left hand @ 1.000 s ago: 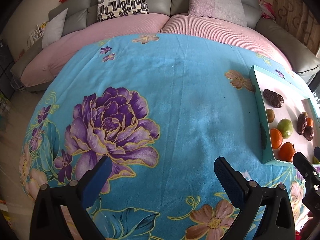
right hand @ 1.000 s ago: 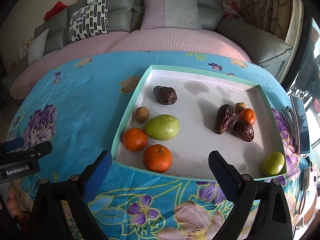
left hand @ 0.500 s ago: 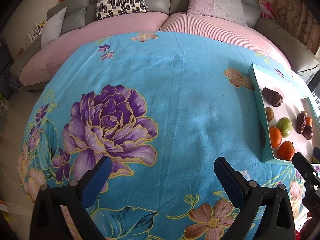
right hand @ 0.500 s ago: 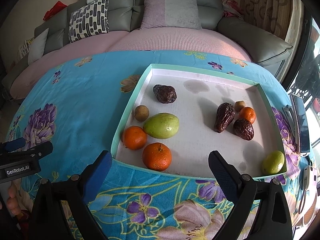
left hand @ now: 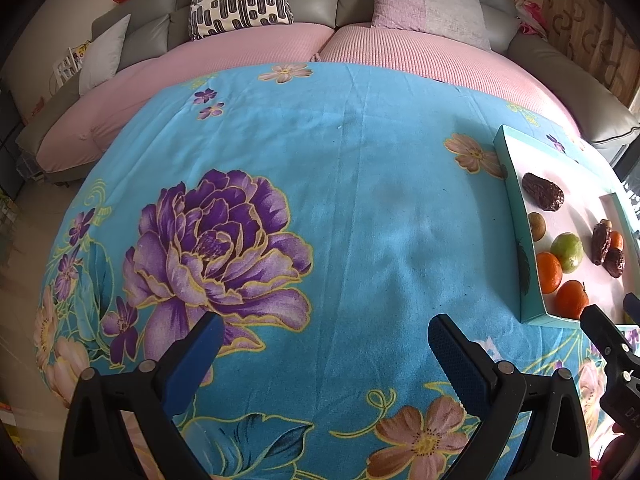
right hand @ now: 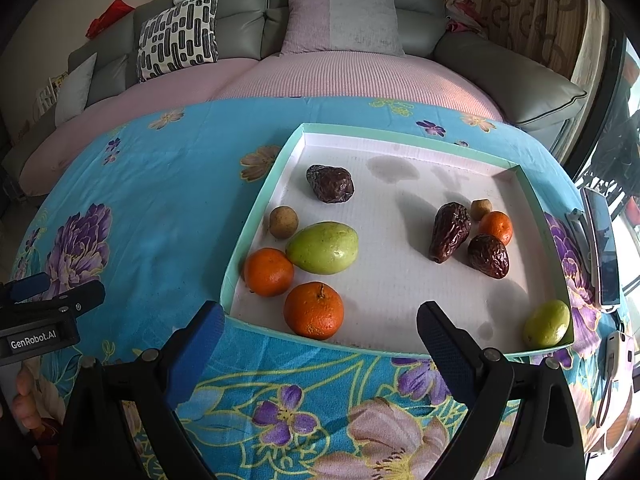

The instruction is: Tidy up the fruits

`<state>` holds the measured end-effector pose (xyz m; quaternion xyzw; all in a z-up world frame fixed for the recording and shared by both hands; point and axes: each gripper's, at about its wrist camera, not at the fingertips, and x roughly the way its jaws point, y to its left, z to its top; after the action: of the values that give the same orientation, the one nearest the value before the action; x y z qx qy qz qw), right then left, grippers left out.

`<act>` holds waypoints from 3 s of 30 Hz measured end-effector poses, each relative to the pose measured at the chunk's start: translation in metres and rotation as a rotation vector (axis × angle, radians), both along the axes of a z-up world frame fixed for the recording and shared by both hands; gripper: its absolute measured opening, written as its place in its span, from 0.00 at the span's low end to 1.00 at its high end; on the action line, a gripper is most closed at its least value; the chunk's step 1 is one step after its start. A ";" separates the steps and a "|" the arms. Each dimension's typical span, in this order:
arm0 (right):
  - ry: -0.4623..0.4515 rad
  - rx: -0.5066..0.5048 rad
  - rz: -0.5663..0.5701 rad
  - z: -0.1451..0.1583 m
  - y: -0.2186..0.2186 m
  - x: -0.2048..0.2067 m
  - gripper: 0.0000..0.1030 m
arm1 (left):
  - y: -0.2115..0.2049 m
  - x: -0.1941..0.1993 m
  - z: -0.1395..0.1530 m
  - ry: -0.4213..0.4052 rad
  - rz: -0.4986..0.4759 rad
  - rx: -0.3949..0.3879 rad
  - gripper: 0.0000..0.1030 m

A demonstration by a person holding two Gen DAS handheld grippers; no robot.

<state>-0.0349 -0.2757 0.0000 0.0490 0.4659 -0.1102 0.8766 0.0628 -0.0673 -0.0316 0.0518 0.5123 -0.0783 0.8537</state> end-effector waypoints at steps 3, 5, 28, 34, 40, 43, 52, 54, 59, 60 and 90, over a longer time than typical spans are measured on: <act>-0.001 0.001 -0.002 0.000 0.000 0.000 0.94 | 0.000 0.000 0.000 0.000 0.000 0.000 1.00; 0.001 0.001 -0.004 0.000 0.000 0.000 0.94 | 0.000 0.000 0.000 0.000 0.000 0.000 1.00; 0.011 -0.003 -0.004 -0.003 0.000 0.001 0.94 | 0.003 0.002 -0.003 0.013 0.015 0.000 1.00; 0.014 -0.004 -0.003 -0.004 0.000 0.001 0.94 | 0.003 0.001 -0.003 0.012 0.013 0.000 1.00; 0.020 -0.005 0.000 -0.006 0.001 0.001 0.94 | 0.002 0.001 -0.003 0.013 0.014 -0.001 1.00; 0.020 -0.005 0.000 -0.006 0.001 0.001 0.94 | 0.003 0.001 -0.003 0.014 0.013 0.000 1.00; 0.025 -0.006 0.000 -0.007 0.002 0.001 0.94 | 0.003 0.001 -0.004 0.017 0.013 0.000 1.00; 0.025 -0.007 0.000 -0.007 0.002 0.001 0.94 | 0.003 0.001 -0.004 0.016 0.013 0.000 1.00; 0.026 -0.006 0.000 -0.007 0.002 0.001 0.94 | 0.003 0.001 -0.004 0.017 0.013 0.000 1.00; 0.026 -0.006 0.001 -0.007 0.002 0.001 0.94 | 0.003 0.001 -0.004 0.017 0.013 0.000 1.00; 0.036 -0.009 0.004 -0.010 0.004 0.002 0.94 | 0.004 0.001 -0.006 0.024 0.015 0.001 1.00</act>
<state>-0.0325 -0.2720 -0.0100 0.0423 0.4811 -0.1115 0.8685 0.0641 -0.0632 -0.0381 0.0474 0.5231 -0.0723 0.8479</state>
